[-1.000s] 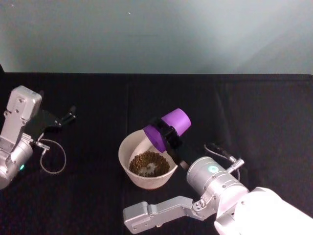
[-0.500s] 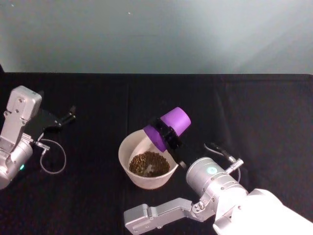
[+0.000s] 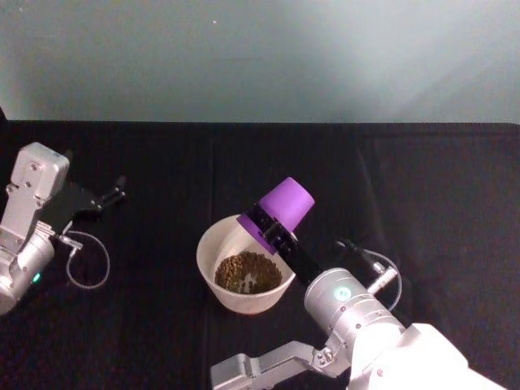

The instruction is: Pick up the cup and pour the mung beans from the cup into the bowl.

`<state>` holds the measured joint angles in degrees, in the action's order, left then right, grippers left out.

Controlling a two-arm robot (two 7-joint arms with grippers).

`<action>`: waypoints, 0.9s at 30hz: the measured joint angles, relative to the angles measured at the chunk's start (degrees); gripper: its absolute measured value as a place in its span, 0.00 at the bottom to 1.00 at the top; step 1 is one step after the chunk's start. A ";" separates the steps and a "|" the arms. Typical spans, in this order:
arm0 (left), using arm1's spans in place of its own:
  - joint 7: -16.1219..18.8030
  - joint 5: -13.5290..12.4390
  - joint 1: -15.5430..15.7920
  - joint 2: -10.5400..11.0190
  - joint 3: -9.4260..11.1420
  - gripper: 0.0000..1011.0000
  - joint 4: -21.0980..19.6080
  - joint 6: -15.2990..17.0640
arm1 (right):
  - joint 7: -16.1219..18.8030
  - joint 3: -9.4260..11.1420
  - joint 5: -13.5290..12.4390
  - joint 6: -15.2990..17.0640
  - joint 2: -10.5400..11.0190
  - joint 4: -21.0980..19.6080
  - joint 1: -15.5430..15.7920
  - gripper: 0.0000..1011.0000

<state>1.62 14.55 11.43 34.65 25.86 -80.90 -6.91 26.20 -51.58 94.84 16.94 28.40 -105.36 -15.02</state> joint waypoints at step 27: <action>0.00 0.00 0.00 0.00 0.00 0.99 0.00 0.00 | 7.77 -8.33 18.86 -2.01 1.73 1.01 -4.83 0.73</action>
<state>1.62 14.55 11.43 34.64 25.86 -80.90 -6.91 33.97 -59.91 113.70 14.93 30.13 -104.35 -19.85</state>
